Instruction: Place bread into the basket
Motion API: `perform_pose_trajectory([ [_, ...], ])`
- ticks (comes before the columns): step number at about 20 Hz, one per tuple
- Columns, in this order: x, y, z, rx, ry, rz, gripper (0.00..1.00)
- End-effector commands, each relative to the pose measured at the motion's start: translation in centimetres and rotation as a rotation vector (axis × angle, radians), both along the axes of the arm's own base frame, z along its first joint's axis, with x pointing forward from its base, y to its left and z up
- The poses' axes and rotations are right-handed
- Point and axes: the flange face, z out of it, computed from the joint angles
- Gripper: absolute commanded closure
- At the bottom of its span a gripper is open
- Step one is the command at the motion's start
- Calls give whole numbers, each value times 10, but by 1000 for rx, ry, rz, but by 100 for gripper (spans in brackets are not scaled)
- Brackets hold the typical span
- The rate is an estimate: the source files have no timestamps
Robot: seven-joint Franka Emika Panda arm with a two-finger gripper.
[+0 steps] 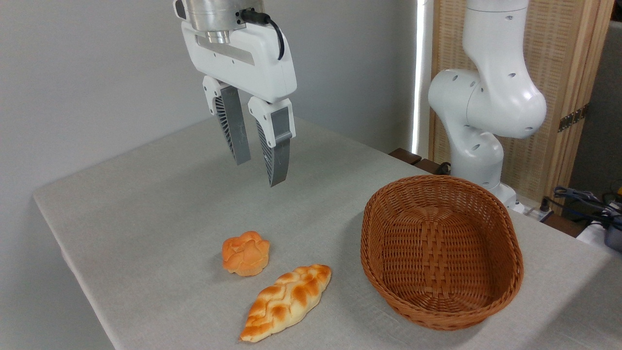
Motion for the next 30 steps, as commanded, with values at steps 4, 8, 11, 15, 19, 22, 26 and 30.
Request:
perform_pose_trajectory([
  [4,4,-6,-26,-22,-7,13,0],
  [8,9,-19,-64,-71,-51,11,0],
  [11,8,-29,-91,-91,-43,7,0],
  [15,6,-61,-128,-91,-60,-47,0],
  [19,4,-68,-151,-80,-49,-70,0],
  [22,3,-68,-165,-77,-62,-69,0],
  [26,3,-72,-184,-77,-63,-76,0],
  [30,-2,-80,-204,-66,-76,-96,0],
])
